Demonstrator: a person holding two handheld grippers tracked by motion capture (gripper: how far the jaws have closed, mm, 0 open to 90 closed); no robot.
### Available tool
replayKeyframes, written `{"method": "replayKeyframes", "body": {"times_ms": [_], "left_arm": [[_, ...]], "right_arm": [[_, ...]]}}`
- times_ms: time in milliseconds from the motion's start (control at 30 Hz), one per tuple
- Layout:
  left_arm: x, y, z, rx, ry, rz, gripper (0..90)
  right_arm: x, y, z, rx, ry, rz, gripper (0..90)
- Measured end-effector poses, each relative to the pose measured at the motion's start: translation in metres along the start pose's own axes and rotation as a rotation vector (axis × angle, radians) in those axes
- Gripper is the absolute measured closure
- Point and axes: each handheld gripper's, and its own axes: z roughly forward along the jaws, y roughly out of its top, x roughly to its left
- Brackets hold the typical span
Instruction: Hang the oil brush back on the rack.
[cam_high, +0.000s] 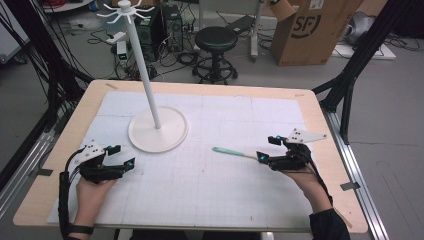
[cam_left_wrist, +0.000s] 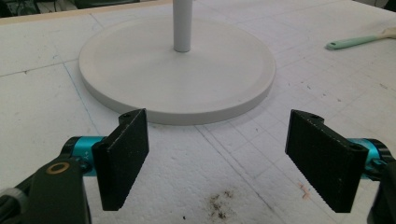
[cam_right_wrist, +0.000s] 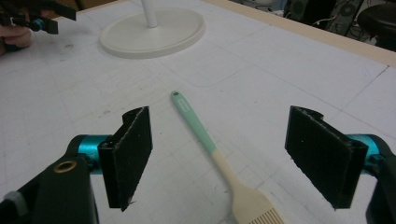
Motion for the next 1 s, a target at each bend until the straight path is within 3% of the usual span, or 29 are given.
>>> {"method": "replayKeyframes", "body": {"times_ms": [233, 633, 767, 1000], "left_arm": [[0.0, 0.0, 0.0, 0.002, 0.004, -0.002, 22.1], [0.0, 0.0, 0.0, 0.003, 0.011, -0.001, 22.3], [-0.001, 0.0, 0.0, 0.001, 0.011, -0.001, 22.3], [-0.001, 0.0, 0.001, 0.003, 0.012, 0.003, 22.4]], "right_arm": [[-0.011, -0.001, 0.013, 0.028, 0.016, -0.011, 21.1], [-0.017, -0.005, 0.049, 0.15, 0.055, -0.072, 21.8], [-0.018, -0.006, 0.06, 0.194, 0.059, -0.092, 26.9], [-0.021, -0.008, 0.072, 0.266, 0.099, -0.137, 44.4]]}}
